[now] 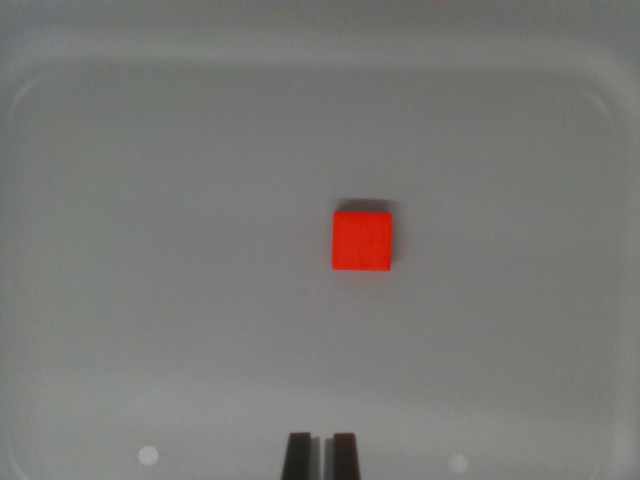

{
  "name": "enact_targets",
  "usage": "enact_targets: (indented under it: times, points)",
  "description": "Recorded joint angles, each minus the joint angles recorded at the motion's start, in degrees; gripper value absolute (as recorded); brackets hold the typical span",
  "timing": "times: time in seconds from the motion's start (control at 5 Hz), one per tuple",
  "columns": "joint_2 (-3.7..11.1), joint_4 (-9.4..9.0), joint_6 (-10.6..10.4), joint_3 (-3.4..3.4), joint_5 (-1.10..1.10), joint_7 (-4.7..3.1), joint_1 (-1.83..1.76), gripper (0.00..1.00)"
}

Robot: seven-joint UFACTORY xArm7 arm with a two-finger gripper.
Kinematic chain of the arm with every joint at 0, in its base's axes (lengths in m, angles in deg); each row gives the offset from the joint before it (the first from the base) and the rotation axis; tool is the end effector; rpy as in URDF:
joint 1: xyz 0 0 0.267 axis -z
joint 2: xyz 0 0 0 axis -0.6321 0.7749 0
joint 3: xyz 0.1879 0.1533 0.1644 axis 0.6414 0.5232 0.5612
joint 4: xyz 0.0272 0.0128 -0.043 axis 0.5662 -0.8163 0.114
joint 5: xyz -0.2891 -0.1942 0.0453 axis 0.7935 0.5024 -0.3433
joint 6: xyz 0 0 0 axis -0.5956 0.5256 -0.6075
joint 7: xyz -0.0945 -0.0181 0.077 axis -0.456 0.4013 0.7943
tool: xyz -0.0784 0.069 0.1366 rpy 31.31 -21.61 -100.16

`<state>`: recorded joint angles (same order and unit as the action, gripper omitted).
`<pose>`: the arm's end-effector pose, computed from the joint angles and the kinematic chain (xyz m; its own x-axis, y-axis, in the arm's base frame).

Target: Reach red block

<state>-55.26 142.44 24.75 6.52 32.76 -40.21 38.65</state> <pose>0.4687 -0.0043 0.3490 0.9989 0.0347 -0.0321 0.0343 -0.9993 -0.0112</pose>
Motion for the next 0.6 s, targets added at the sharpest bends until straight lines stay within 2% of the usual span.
enact_targets:
  times: [0.2,0.4,0.6]
  points:
    - [0.00,0.00,0.0,0.00,0.00,0.00,0.00,0.00]
    - [0.65,-0.66,-1.3,0.00,-0.05,-0.14,0.09,0.00]
    - [0.65,-0.66,-1.3,0.00,-0.05,-0.14,0.09,0.00]
